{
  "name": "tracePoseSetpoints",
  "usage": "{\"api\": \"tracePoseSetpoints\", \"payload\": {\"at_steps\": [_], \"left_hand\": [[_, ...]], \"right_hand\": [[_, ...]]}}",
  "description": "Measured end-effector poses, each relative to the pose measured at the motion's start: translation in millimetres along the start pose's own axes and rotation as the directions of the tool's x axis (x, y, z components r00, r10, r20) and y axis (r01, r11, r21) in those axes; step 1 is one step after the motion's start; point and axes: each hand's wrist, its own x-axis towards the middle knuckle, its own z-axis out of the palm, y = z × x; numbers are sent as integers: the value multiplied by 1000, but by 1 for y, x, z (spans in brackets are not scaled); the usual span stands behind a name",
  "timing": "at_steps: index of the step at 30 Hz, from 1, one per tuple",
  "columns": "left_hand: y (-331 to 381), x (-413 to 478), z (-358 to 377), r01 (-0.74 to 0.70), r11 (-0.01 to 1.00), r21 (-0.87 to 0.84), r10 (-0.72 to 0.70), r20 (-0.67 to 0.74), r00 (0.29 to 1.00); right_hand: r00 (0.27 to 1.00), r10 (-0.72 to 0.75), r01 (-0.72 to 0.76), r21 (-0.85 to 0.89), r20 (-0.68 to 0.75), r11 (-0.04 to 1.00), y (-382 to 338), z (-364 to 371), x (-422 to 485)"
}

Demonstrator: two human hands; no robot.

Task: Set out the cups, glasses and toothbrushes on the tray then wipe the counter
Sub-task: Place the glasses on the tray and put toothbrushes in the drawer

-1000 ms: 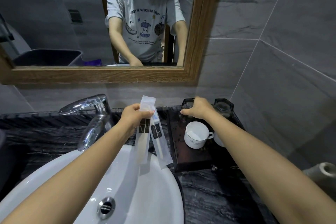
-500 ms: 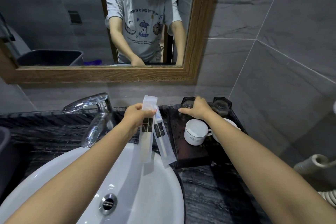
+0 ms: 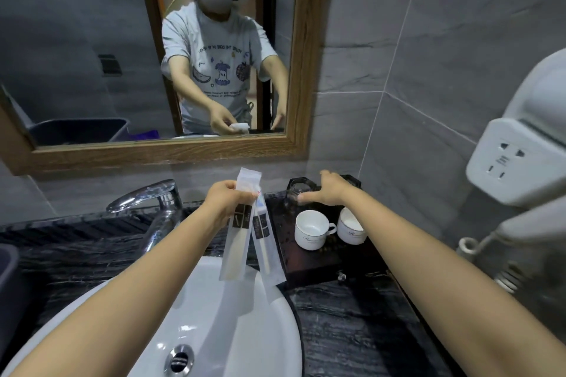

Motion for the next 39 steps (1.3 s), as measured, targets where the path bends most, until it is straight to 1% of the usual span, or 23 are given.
{"api": "tracePoseSetpoints", "payload": {"at_steps": [5, 10, 13, 16, 17, 18, 20, 22, 24, 27, 29, 32, 34, 35, 37, 38, 39], "left_hand": [[12, -15, 11, -1, 999, -36, 4, 69, 998], [7, -28, 24, 22, 997, -68, -15, 106, 994], [-3, -33, 27, 34, 997, -70, -25, 125, 992], [-15, -34, 25, 45, 996, -78, -35, 125, 992], [-19, -33, 25, 49, 995, -84, -39, 126, 991], [-23, -32, 24, 57, 994, -90, -45, 126, 991], [-30, -31, 23, 67, 993, -92, -56, 120, 991], [-36, -30, 22, 75, 994, -82, -65, 114, 991], [-42, -30, 22, 87, 992, -90, -76, 119, 990], [-49, -31, 20, 102, 989, -106, -89, 120, 989], [-53, -32, 18, 105, 987, -120, -91, 118, 989], [-56, -32, 14, 116, 986, -119, -103, 109, 989], [-58, -31, 11, 120, 986, -112, -108, 109, 988], [-59, -30, 10, 121, 986, -112, -109, 110, 988], [-61, -28, 8, 123, 986, -112, -110, 111, 988], [-62, -27, 7, 124, 986, -111, -111, 110, 988], [-64, -26, 6, 124, 986, -110, -112, 108, 988]], "right_hand": [[999, -32, 31, -97, -7, 995, 7, -2, -32], [991, -76, 68, -76, -107, 995, 30, 25, -71], [968, -111, 117, 14, -227, 993, 50, 57, -98], [902, -121, 163, 67, -414, 984, 74, 97, -122], [891, -107, 157, 78, -442, 984, 83, 111, -127], [895, -92, 143, 85, -438, 986, 91, 124, -130], [925, -44, 98, 125, -377, 987, 106, 146, -129], [944, 54, 29, 246, -326, 969, 114, 159, -122], [934, 169, -41, 375, -314, 926, 116, 167, -110], [912, 274, -88, 509, -304, 856, 112, 176, -92], [891, 353, -109, 617, -288, 779, 108, 180, -80], [833, 487, -137, 753, -264, 644, 104, 187, -67], [805, 554, -134, 843, -214, 521, 103, 195, -58], [794, 584, -113, 902, -171, 417, 102, 199, -55], [788, 614, -55, 990, -39, 133, 101, 203, -52], [796, 605, -30, 999, 18, 11, 101, 203, -52], [807, 588, -15, 997, 57, -76, 102, 202, -53]]}}
